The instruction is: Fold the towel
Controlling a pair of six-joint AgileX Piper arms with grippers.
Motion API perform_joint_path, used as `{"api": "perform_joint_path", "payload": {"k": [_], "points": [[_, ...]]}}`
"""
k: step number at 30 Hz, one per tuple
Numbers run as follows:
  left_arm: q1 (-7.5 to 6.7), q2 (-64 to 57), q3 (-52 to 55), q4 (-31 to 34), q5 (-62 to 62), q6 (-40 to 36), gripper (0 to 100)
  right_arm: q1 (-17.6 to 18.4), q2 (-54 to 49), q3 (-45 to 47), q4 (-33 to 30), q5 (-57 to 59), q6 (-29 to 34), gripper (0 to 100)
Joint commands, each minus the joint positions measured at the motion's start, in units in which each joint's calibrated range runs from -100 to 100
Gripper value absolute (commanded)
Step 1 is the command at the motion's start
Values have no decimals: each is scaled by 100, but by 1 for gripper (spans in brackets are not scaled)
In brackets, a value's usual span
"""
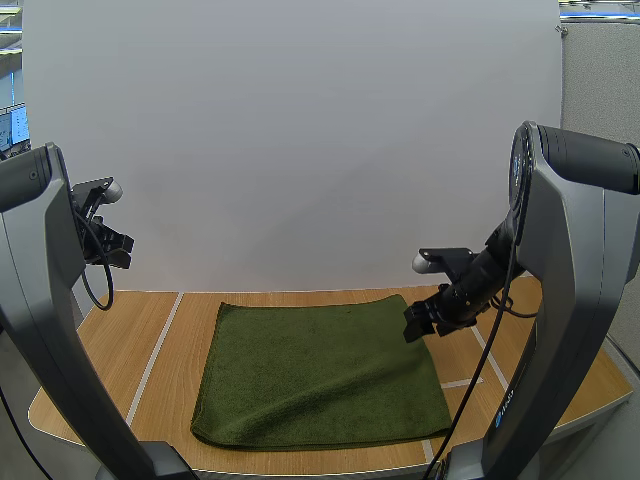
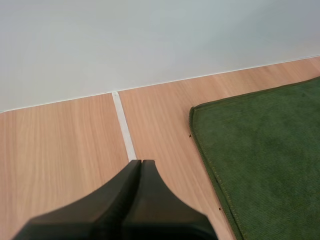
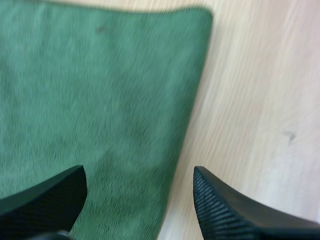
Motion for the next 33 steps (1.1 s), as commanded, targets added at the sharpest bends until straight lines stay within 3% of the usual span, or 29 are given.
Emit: {"api": "perform_joint_path", "payload": {"k": [1, 13, 16, 20, 33], "points": [[-190, -14, 114, -268, 88, 30, 0, -19, -99, -648, 27, 262, 313, 100], [-488, 1, 114, -241, 88, -182, 0, -19, 284, -1305, 297, 390, 359, 100], [-675, 122, 114, -241, 88, -295, 0, -19, 847, -1848, 543, 758, 359, 100], [-786, 193, 378, -187, 88, -299, 0, -19, 982, -2049, 571, 834, 363, 100], [-824, -280, 2586, -324, -576, 606, 0, 408, 1764, -2859, 540, 545, 483, 100]]}}
